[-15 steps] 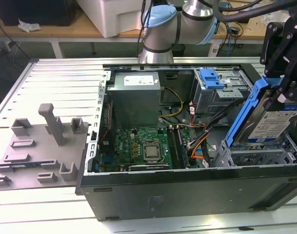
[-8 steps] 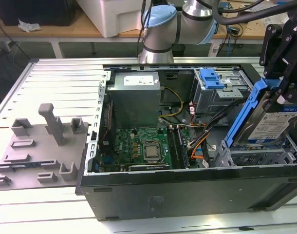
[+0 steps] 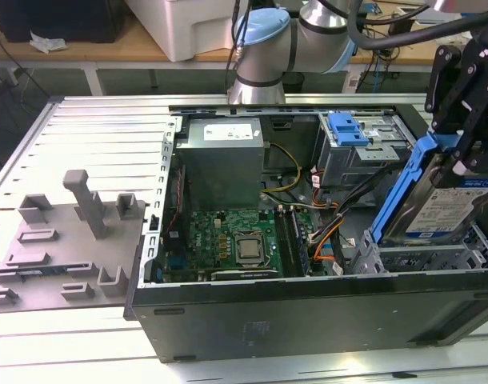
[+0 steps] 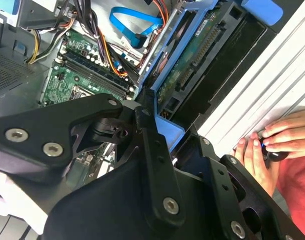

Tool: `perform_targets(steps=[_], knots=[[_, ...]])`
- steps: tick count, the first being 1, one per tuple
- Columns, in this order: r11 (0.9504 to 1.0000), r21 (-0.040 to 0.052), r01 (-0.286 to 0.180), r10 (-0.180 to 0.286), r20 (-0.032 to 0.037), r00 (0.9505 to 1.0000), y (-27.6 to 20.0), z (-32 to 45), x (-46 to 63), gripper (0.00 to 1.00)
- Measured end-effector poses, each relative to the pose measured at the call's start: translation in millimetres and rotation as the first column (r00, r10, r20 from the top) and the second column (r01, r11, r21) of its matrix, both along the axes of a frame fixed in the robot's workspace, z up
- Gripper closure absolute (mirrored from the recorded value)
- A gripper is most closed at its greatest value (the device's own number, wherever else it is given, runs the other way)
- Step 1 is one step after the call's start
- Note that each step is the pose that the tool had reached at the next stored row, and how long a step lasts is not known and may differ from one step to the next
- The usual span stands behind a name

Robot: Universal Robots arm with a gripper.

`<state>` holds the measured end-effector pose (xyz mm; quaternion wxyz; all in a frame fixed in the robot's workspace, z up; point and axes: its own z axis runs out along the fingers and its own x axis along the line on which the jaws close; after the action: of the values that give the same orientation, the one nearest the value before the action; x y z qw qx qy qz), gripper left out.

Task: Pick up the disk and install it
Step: 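Insert the disk into the insertion slot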

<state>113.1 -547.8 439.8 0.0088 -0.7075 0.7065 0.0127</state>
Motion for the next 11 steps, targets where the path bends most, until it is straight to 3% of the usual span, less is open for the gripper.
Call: perform_targets(steps=[11], knots=[[1.0, -0.0002, 0.0, 0.0, -0.0001, 1.0, 0.0, -7.0, 1.7, 0.63]])
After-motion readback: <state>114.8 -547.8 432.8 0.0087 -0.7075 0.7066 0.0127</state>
